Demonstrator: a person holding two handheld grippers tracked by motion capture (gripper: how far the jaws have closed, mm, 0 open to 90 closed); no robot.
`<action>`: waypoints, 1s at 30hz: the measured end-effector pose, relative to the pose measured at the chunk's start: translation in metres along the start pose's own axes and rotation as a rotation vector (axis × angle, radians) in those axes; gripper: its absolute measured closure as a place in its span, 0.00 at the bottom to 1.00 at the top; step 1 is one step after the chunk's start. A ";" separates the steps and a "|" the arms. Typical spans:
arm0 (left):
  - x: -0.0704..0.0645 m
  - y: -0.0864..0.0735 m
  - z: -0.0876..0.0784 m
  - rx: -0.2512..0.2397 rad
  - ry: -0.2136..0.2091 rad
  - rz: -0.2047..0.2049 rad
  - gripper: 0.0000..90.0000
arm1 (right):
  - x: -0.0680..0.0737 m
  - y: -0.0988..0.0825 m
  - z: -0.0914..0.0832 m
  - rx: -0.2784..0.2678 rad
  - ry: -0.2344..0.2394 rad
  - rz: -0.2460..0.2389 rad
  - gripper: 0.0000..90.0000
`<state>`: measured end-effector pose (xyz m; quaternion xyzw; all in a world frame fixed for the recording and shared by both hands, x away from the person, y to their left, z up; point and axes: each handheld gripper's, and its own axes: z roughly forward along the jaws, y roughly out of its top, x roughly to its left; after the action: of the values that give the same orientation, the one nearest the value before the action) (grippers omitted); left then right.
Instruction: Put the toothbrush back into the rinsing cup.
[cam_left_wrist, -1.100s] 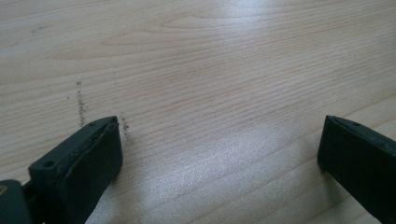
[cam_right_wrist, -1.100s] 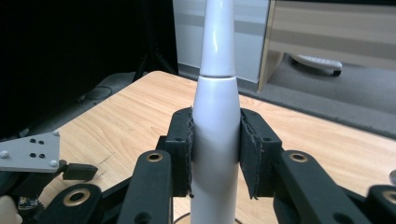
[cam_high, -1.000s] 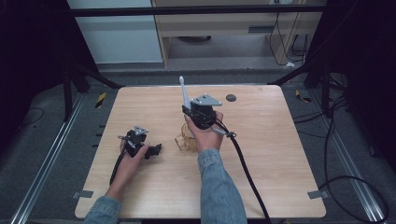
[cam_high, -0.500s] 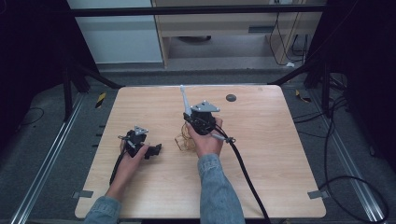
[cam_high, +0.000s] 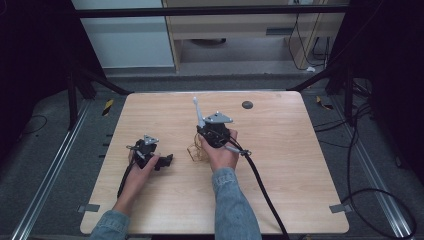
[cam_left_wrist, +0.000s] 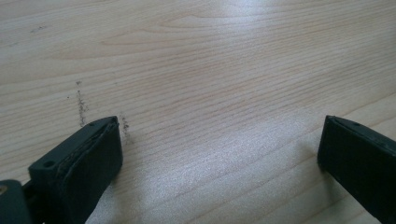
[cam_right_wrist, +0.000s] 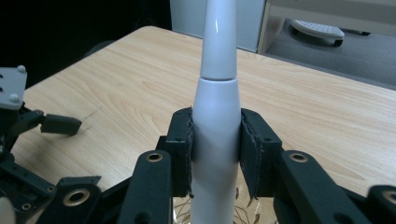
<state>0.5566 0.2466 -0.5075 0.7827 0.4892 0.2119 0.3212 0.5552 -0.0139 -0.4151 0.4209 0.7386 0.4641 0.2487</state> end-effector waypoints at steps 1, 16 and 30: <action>0.000 0.000 0.000 0.000 0.000 0.000 0.00 | 0.001 -0.001 0.001 0.010 0.000 0.000 0.74; 0.000 0.000 0.000 0.000 -0.001 0.001 0.00 | 0.003 -0.003 0.004 0.049 -0.006 -0.024 0.74; 0.000 0.000 0.000 0.001 -0.001 0.001 0.00 | 0.006 -0.002 0.007 0.076 -0.037 -0.055 0.74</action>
<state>0.5565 0.2468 -0.5075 0.7833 0.4885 0.2115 0.3211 0.5562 -0.0062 -0.4199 0.4180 0.7623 0.4210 0.2589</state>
